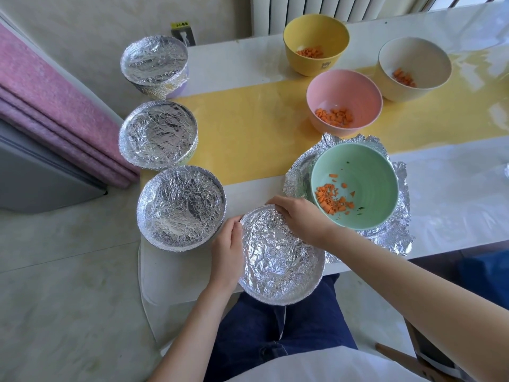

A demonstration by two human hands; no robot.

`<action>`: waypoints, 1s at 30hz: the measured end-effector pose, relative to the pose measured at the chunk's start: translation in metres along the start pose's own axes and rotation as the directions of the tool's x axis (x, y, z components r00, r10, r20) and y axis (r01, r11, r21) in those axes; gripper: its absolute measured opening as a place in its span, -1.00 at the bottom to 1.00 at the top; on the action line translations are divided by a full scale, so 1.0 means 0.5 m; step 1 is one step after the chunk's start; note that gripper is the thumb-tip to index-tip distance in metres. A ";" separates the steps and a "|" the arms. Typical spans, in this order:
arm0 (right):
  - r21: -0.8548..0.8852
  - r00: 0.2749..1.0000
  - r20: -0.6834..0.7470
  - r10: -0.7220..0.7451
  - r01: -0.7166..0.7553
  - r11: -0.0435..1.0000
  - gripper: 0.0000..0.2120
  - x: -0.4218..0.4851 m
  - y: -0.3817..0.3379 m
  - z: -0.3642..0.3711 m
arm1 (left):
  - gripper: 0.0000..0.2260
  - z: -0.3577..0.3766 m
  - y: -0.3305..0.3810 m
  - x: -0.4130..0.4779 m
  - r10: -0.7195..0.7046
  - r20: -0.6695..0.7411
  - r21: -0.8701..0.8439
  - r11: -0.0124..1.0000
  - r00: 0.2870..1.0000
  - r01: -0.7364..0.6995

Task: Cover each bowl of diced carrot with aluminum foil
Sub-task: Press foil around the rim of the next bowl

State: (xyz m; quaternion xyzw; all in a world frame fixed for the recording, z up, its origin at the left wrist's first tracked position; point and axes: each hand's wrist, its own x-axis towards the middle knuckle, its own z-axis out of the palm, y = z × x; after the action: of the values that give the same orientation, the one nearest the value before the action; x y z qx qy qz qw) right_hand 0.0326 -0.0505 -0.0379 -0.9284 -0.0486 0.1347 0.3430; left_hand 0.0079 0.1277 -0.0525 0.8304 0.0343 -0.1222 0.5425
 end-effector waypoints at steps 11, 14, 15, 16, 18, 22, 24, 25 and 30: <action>0.063 0.998 -0.065 0.018 -0.013 0.998 -0.73 -0.016 -0.002 0.007 | -0.79 0.013 -0.010 0.002 0.037 -0.045 0.002 0.999 0.998 -0.037; 0.069 0.989 -0.100 0.110 -0.104 0.992 -0.69 -0.039 -0.003 0.008 | -0.79 0.014 -0.006 -0.005 0.056 -0.079 0.029 0.998 0.995 -0.053; 0.078 0.984 -0.118 0.132 -0.123 0.989 -0.68 -0.051 -0.004 0.010 | -0.79 0.015 -0.007 -0.009 0.044 -0.099 0.028 0.999 0.994 -0.041; 0.096 0.979 -0.136 0.150 -0.137 0.986 -0.68 -0.063 -0.004 0.013 | -0.79 0.017 -0.008 -0.012 0.029 -0.118 0.024 0.999 0.993 -0.026; 0.154 0.966 -0.170 0.193 -0.167 0.974 -0.68 -0.083 -0.004 0.019 | -0.80 0.021 -0.013 -0.017 0.010 -0.144 0.019 1.000 0.990 -0.007; 0.247 0.923 -0.201 0.327 -0.275 0.929 -0.70 -0.087 -0.001 0.019 | -0.78 0.026 -0.016 -0.020 -0.019 -0.188 0.031 0.999 0.982 0.025; 0.244 0.915 -0.199 0.352 -0.301 0.922 -0.71 -0.084 0.001 0.019 | -0.78 0.027 -0.013 -0.023 -0.013 -0.205 0.030 0.999 0.979 0.020; 0.237 0.915 -0.202 0.350 -0.302 0.923 -0.71 -0.083 0.003 0.019 | -0.78 0.028 -0.011 -0.023 -0.011 -0.213 0.030 0.999 0.977 0.018; 0.283 0.905 -0.217 0.366 -0.300 0.911 -0.73 -0.082 0.006 0.016 | -0.78 0.030 -0.010 -0.020 -0.027 -0.225 0.000 1.000 0.974 0.028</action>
State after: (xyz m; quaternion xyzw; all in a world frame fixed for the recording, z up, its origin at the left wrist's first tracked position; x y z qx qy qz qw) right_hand -0.0091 -0.0556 -0.0367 -0.8833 0.1748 0.0712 0.4291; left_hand -0.0052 0.1171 -0.0604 0.8394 0.1068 -0.0351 0.5318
